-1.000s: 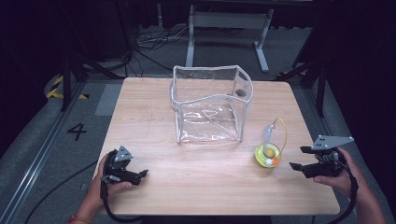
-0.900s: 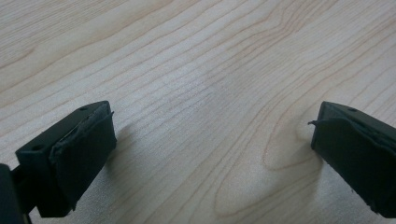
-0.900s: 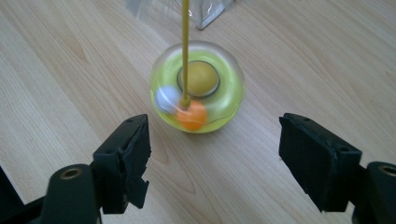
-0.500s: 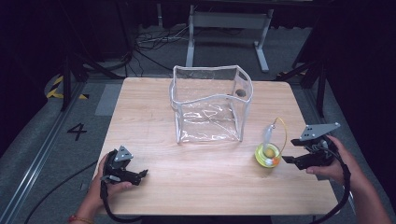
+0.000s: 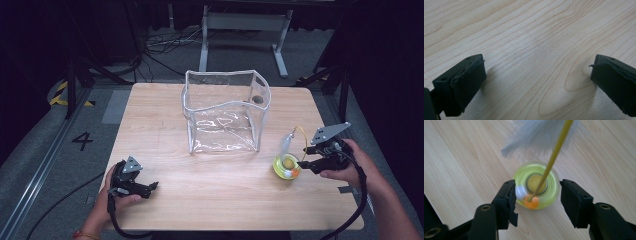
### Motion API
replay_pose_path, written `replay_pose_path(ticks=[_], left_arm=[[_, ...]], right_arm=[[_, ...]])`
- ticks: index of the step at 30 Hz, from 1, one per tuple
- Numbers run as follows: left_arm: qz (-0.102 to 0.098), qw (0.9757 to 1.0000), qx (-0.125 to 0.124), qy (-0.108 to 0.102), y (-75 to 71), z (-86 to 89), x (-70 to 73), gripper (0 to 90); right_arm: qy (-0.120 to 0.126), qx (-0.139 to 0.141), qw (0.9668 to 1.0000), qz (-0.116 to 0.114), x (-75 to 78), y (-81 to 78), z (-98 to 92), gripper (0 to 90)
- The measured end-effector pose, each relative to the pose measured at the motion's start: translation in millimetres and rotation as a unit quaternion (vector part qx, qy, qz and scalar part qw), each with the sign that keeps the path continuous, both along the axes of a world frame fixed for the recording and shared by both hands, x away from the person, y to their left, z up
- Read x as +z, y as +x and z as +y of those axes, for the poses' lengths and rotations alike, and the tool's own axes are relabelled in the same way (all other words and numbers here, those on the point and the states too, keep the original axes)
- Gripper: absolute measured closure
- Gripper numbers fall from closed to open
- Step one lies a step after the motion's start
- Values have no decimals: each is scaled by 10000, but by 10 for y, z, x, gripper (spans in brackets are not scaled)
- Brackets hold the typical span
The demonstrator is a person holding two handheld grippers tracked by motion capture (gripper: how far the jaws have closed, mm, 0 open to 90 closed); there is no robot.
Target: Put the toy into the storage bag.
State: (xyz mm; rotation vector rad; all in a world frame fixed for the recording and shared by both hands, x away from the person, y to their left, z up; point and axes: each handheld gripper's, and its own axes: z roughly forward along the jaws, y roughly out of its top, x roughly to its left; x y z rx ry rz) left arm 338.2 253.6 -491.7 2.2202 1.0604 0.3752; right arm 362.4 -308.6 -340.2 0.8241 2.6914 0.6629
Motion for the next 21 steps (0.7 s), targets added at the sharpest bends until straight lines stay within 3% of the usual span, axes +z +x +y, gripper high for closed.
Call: replay_pose_path(ticks=[10, 21], left_arm=[[-7, 10000, -11, 18, 1, 2, 2, 2], [-22, 10000, -16, 20, 3, 3, 1, 2]], right_arm=[[-128, -1, 9999, 110, 122, 29, 93, 681], [-312, 177, 9993, 119, 228, 55, 134, 874]])
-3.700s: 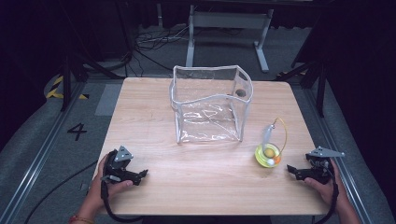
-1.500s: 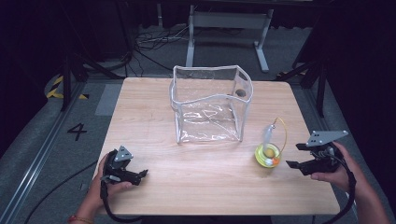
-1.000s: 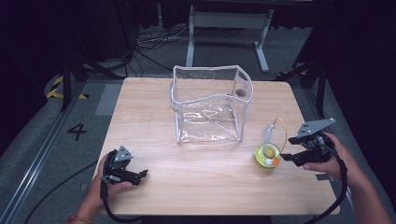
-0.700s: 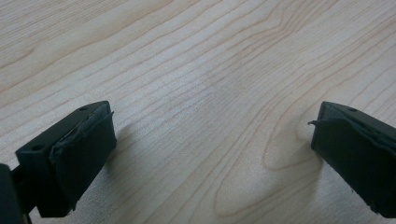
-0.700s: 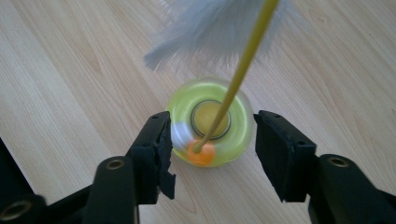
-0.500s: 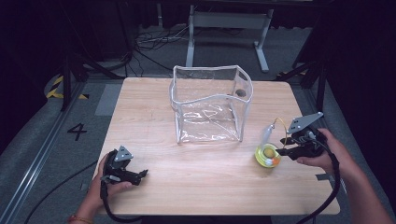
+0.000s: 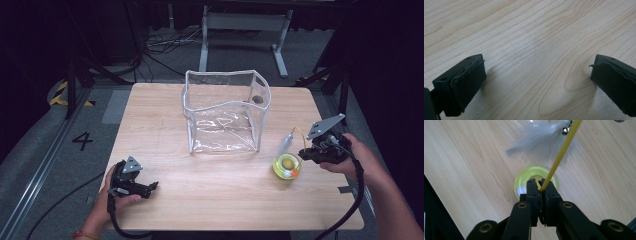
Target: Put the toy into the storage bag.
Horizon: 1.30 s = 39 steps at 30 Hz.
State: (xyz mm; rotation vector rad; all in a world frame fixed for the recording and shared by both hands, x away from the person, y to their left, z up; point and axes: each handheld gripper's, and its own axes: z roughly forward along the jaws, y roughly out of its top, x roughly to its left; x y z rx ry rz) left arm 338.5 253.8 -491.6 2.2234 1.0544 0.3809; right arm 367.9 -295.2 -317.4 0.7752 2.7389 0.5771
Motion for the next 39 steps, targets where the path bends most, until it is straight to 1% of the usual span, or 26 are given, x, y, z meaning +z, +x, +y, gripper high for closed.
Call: replay_pose_path(ticks=[3, 13, 14, 17, 20, 24, 30, 34, 39], left_arm=[[-1, 10000, 1, 1, 0, 0, 0, 2], [25, 10000, 16, -22, -3, -3, -1, 2], [-2, 10000, 0, -1, 1, 0, 0, 2], [-3, 10000, 1, 0, 1, 0, 0, 2], [-2, 10000, 1, -1, 0, 0, 0, 2], [-3, 10000, 1, -1, 0, 0, 0, 2], [-2, 10000, 1, -1, 0, 0, 0, 2], [-4, 10000, 1, 0, 0, 0, 0, 2], [-4, 10000, 0, 2, 1, 0, 0, 2]], right_arm=[[-6, 4, 10000, 10, 8, 7, 1, 882], [-66, -94, 9999, -93, 44, 21, -14, 887], [-114, -94, 9998, -113, 50, 23, -15, 887], [-151, -119, 9997, -124, 71, 26, -20, 887], [-136, -118, 9998, -129, 88, 29, -28, 887], [-150, -195, 9994, -224, 147, 29, -49, 886], [-171, -218, 9992, -303, 235, 47, -68, 887], [-144, -257, 9989, -372, 310, 68, -71, 887], [-213, -300, 9984, -423, 395, 104, -68, 886]])
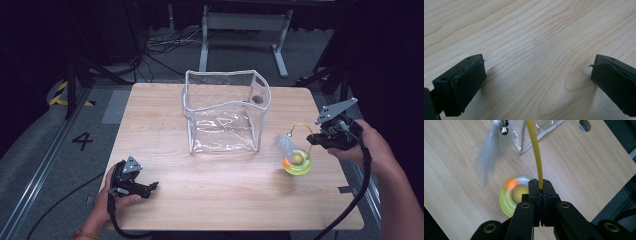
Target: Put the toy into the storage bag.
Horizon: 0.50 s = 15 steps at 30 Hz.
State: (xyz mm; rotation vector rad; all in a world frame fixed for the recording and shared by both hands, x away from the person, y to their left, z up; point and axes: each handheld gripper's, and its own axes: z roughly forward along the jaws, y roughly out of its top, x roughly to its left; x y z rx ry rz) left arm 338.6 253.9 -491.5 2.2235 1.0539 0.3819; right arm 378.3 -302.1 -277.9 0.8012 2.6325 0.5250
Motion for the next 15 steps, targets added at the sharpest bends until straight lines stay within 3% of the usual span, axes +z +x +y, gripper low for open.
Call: replay_pose_path(ticks=[15], left_arm=[[0, 10000, 2, -2, 0, 0, 0, 2]], right_arm=[[-45, -171, 9998, -135, 233, 153, -27, 887]])
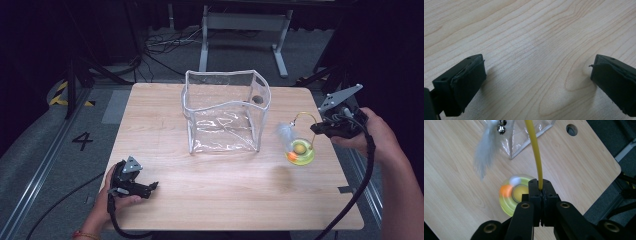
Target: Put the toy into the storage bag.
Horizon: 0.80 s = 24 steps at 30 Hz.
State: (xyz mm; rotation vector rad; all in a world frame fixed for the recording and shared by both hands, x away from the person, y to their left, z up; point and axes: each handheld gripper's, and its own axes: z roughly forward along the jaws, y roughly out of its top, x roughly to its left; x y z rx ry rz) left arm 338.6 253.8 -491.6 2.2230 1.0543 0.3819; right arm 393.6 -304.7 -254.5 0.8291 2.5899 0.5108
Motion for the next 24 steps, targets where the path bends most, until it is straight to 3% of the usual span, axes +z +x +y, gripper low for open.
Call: replay_pose_path(ticks=[9, 24], left_arm=[[1, 10000, -2, 0, 0, 0, 0, 2], [20, 10000, 11, -16, -3, -2, -1, 2]], right_arm=[[-42, -93, 9999, -107, 151, 70, -21, 887], [-79, -238, 9988, -426, 607, 234, 63, 887]])
